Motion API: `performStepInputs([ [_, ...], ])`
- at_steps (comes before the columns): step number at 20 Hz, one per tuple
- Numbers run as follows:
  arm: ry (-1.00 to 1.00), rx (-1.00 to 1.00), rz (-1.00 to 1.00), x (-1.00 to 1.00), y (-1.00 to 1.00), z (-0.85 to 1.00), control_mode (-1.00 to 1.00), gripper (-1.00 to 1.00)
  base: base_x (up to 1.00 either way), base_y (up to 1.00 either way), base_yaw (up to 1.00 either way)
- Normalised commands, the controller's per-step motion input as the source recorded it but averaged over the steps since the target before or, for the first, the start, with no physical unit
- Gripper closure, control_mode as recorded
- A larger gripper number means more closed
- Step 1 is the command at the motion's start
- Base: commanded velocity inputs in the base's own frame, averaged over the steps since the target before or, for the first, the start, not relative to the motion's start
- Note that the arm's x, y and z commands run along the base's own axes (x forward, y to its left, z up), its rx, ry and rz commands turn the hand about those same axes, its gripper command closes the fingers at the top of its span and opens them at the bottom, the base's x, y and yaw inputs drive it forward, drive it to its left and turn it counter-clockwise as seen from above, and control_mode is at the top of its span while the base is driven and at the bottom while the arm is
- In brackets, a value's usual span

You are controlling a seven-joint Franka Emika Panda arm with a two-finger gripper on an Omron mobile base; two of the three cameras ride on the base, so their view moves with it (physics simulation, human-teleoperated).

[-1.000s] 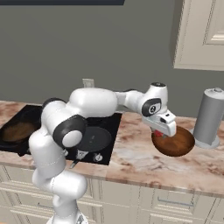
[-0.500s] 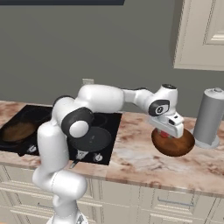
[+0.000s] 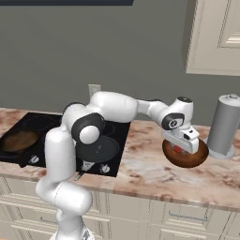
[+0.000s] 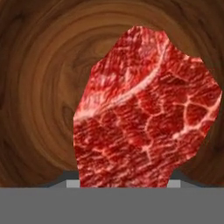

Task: Place one of the steaks on the plate and the other in the bowl. Then place the bowl in the fridge.

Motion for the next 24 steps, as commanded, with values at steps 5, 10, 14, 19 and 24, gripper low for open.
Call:
performStepInputs([
  [5, 0.12, 0.00, 0.00, 0.17, 0.02, -0.26, -1.00, 1.00, 0.00, 0.00, 0.00],
  [10, 0.04, 0.00, 0.00, 0.05, 0.00, -0.08, -1.00, 1.00, 0.00, 0.00, 0.00],
  [14, 0.00, 0.00, 0.00, 0.00, 0.00, 0.00, -1.00, -1.00, 0.00, 0.00, 0.00],
  [19, 0.00, 0.00, 0.00, 0.00, 0.00, 0.00, -1.00, -1.00, 0.00, 0.00, 0.00],
  [24, 0.00, 0.00, 0.00, 0.00, 0.00, 0.00, -1.00, -1.00, 0.00, 0.00, 0.00],
])
